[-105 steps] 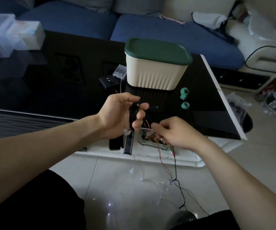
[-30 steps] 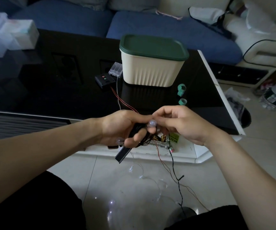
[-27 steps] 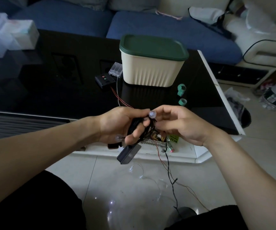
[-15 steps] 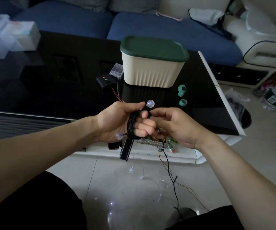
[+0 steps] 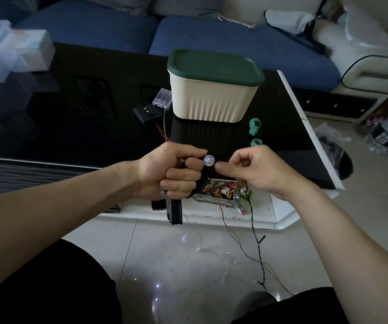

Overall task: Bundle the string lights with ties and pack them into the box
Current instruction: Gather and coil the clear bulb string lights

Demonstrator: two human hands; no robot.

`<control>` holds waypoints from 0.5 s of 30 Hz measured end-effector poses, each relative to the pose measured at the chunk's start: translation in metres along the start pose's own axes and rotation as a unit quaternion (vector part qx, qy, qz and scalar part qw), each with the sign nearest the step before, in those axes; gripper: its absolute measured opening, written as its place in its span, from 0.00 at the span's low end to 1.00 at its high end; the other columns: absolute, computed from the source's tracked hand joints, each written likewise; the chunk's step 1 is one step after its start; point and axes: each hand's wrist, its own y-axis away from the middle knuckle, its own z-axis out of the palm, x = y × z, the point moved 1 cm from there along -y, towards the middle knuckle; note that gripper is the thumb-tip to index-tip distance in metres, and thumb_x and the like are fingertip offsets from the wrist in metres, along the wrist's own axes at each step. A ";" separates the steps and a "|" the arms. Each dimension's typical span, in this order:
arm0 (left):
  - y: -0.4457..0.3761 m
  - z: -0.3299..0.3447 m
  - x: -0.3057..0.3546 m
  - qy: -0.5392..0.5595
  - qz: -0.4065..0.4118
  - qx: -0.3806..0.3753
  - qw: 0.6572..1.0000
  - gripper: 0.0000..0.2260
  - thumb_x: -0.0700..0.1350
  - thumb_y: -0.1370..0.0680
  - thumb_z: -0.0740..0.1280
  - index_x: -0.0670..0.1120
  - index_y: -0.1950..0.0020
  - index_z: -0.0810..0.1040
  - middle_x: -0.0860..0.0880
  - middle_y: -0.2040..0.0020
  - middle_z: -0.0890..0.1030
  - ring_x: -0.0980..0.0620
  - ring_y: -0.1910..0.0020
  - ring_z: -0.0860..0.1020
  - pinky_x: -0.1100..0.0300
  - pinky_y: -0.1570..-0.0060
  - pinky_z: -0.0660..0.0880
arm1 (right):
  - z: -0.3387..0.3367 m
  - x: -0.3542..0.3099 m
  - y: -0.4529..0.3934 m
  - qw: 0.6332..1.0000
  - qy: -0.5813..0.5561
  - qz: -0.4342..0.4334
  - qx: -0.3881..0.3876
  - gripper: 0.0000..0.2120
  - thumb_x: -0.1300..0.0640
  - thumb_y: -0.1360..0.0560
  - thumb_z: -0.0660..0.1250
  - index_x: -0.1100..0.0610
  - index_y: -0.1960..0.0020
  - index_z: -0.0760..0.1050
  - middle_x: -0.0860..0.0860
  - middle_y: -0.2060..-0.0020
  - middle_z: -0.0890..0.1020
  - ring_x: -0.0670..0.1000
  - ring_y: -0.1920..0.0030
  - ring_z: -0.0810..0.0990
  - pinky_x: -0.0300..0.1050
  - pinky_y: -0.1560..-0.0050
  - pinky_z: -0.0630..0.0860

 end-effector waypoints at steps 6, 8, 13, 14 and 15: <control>0.004 0.000 0.004 0.064 0.057 0.065 0.994 0.18 0.52 0.22 0.59 0.50 0.66 0.54 0.51 0.80 0.60 0.54 0.83 0.59 0.61 0.79 0.56 | -0.009 0.019 -0.004 0.997 0.001 0.076 -0.002 0.19 0.40 0.29 0.72 0.58 0.60 0.81 0.50 0.73 0.79 0.45 0.70 0.76 0.44 0.51 0.73; 0.004 0.001 0.005 0.066 0.092 0.082 0.990 0.15 0.51 0.24 0.61 0.49 0.66 0.59 0.50 0.76 0.62 0.53 0.80 0.61 0.60 0.78 0.60 | 0.000 0.019 -0.003 0.994 0.020 0.100 -0.049 0.18 0.43 0.25 0.71 0.58 0.60 0.80 0.51 0.69 0.82 0.48 0.65 0.80 0.47 0.53 0.78; 0.002 0.004 0.008 0.037 0.152 0.139 0.978 0.10 0.39 0.24 0.63 0.48 0.63 0.66 0.52 0.72 0.68 0.57 0.78 0.65 0.66 0.79 0.65 | 0.032 0.013 -0.004 0.967 -0.103 0.202 -0.118 0.19 0.46 0.19 0.65 0.63 0.49 0.79 0.54 0.62 0.84 0.53 0.57 0.86 0.54 0.50 0.82; 0.001 0.004 0.009 0.033 0.162 0.159 0.973 0.11 0.38 0.22 0.63 0.48 0.62 0.67 0.51 0.71 0.70 0.57 0.78 0.67 0.67 0.78 0.65 | 0.040 0.012 -0.005 0.955 -0.144 0.224 -0.129 0.18 0.46 0.19 0.65 0.62 0.52 0.77 0.55 0.63 0.83 0.54 0.59 0.85 0.55 0.51 0.83; -0.001 0.003 0.009 0.024 0.176 0.181 0.967 0.10 0.38 0.20 0.62 0.47 0.61 0.69 0.51 0.70 0.72 0.57 0.77 0.69 0.67 0.77 0.66 | 0.047 0.010 -0.007 0.945 -0.175 0.241 -0.137 0.16 0.46 0.19 0.66 0.60 0.55 0.76 0.54 0.65 0.82 0.54 0.62 0.85 0.54 0.52 0.83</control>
